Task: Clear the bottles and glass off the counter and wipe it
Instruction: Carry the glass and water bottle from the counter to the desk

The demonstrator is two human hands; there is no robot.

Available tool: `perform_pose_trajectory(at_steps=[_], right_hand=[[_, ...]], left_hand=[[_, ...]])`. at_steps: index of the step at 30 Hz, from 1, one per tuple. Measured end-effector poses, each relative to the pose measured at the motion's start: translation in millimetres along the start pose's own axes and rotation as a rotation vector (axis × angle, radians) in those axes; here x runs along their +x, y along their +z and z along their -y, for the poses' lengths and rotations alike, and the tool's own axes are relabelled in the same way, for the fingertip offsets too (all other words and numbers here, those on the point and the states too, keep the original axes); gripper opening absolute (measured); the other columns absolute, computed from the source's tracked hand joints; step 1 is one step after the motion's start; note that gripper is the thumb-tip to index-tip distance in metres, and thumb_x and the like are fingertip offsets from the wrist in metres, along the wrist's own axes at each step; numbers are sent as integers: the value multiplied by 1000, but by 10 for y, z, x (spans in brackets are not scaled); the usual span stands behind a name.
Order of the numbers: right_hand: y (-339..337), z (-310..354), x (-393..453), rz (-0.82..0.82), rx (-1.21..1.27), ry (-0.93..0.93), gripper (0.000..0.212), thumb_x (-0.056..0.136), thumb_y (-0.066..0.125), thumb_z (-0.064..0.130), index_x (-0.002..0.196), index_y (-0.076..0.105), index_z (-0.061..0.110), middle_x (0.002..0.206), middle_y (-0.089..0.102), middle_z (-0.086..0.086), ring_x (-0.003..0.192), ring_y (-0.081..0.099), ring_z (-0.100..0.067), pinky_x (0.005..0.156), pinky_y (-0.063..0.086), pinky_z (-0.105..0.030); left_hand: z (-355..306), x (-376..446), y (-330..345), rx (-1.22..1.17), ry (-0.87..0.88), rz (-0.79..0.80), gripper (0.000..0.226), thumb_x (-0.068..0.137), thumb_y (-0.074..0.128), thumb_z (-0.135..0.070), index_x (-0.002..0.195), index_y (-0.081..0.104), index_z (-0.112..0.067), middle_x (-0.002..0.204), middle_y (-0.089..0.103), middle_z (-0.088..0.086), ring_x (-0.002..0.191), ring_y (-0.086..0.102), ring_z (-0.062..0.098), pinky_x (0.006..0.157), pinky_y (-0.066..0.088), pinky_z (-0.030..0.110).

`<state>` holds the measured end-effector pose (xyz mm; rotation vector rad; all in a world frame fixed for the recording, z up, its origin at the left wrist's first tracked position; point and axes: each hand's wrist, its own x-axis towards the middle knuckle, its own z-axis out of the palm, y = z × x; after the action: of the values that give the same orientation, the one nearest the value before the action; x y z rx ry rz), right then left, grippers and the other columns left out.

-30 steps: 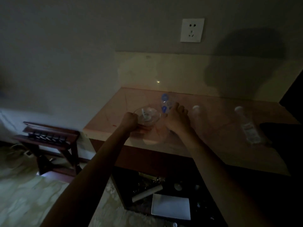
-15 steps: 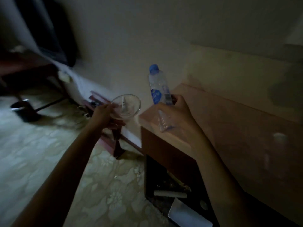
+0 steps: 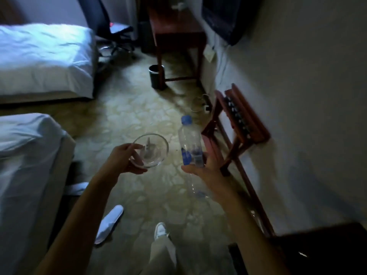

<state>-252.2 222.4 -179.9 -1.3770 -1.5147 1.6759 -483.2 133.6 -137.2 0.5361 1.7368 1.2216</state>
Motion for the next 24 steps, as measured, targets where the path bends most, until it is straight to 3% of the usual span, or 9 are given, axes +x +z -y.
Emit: perform_pose_trajectory(at_steps=[2,4,6,9,12,13,16,19,24], right_hand=[[291,14,422,-4,34,47,55,64,87,16,111,60,9,97,68,-3,79,66,-13,64,50,-19],[560,101,774,-6,80,98,36,69,83,8,96,60,18,89,67,1,75,63,-11,63,49,-22],[757,208,1138,-12,96,115,38,71,82,10,100,60,20,94,67,-1,80,64,-14,66,50,-24],[972,441,1685,-10,89,110,63,62,87,23,115,55,13,103,67,-2,85,66,-13,65,50,-21],[1170,712,2223,-17,40,91,104,29,91,53,118,51,16,106,65,-2,90,67,-15,70,51,-26],[1227,774,2417,-2,29,82,105,31,91,52,121,50,14,107,66,-3,91,67,-17,72,52,-28],[1429,934,3049,45,15,104,72,62,88,27,122,51,14,109,66,-5,93,66,-18,76,52,-28],[1689,1035,3806,98,8,95,79,52,89,44,118,56,18,108,69,-2,92,69,-15,71,51,-22],[2163,1565,5327,140,63,80,51,76,79,25,119,54,18,111,68,-6,95,68,-18,79,54,-30]], left_hand=[[-28,384,-247,-34,-47,-51,19,99,46,-6,91,64,-9,57,62,14,41,65,29,42,57,33],[-94,732,-492,-49,-85,-92,19,99,46,-8,91,63,-9,64,59,18,38,64,28,36,52,29],[-217,1097,-716,-54,-100,-108,18,99,47,-10,98,63,-5,62,59,16,38,64,29,34,49,27],[-441,1640,-987,-62,-90,-131,21,101,45,-13,107,62,-4,52,61,9,39,65,31,33,48,26],[-674,2133,-1171,-79,-53,-158,24,101,44,-16,110,64,-5,58,61,8,44,67,32,35,48,25],[-728,2304,-1205,-91,-42,-166,24,101,44,-16,110,64,-6,60,61,8,47,68,31,37,49,25],[-861,2841,-1255,-101,-56,-183,24,102,44,-21,110,65,-11,67,64,7,56,71,31,40,49,26],[-979,3537,-1325,-97,-85,-201,25,102,44,-24,111,64,-12,73,64,10,62,72,34,42,50,25],[-1543,4864,-1563,-94,-122,-239,28,103,40,-21,115,62,-8,71,61,10,54,71,27,38,47,24]])
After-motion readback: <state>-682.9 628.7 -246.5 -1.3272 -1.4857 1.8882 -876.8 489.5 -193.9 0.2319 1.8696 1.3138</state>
